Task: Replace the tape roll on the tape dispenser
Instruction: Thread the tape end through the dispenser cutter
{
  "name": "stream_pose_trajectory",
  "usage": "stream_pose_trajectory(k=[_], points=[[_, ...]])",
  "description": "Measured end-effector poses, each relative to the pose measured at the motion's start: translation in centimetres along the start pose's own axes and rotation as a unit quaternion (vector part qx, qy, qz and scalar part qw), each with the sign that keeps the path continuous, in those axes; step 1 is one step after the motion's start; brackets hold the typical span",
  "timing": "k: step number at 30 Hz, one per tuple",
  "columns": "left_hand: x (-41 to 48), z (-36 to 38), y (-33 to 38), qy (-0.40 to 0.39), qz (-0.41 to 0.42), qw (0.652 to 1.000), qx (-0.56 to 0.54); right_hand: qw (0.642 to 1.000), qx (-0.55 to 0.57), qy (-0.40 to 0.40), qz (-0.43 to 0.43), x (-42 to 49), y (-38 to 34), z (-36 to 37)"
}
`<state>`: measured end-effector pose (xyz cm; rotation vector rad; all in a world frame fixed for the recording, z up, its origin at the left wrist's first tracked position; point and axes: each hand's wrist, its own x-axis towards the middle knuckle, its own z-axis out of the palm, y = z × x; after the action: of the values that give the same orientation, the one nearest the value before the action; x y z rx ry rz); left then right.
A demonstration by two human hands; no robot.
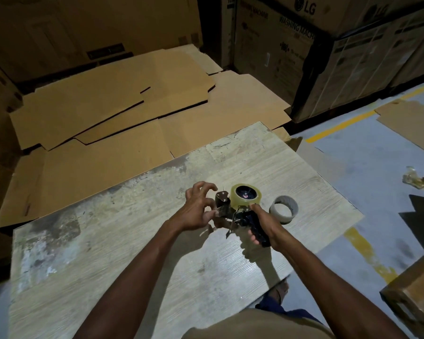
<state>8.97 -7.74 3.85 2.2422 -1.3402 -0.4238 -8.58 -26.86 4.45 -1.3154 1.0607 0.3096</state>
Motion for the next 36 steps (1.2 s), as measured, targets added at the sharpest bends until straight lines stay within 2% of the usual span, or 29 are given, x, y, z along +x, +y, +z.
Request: stream_pose_trajectory(k=[4,12,17,24,30,36], points=[[0.1,-1.6,-0.2,-0.026,-0.020,0.998,-0.046,0.998,-0.015,-0.062,0.015,-0.9,-1.6,-1.1],[-0.1,-3.0,-0.3,-0.071,-0.052,0.990,-0.105,0.989,-0.044,-0.136,0.049,-1.5,-2.8,-2.1],[-0.3,-2.8,0.7,-0.033,-0.054,0.983,-0.173,0.990,-0.037,-0.128,0.056,-1.3,-3.3,-2.5],[-1.1,-3.0,0.6,-0.035,-0.056,0.974,-0.219,0.990,-0.038,-0.127,0.045,-1.1,-3.2,-3.0],[-1.6,-3.1,0.3,-0.051,-0.078,0.935,-0.341,0.986,-0.038,-0.152,0.055,-0.7,-3.1,-3.6],[-2.1,-2.7,-0.8,-0.021,-0.105,0.907,-0.407,0.981,-0.065,-0.173,0.062,-0.3,-2.7,-4.2]])
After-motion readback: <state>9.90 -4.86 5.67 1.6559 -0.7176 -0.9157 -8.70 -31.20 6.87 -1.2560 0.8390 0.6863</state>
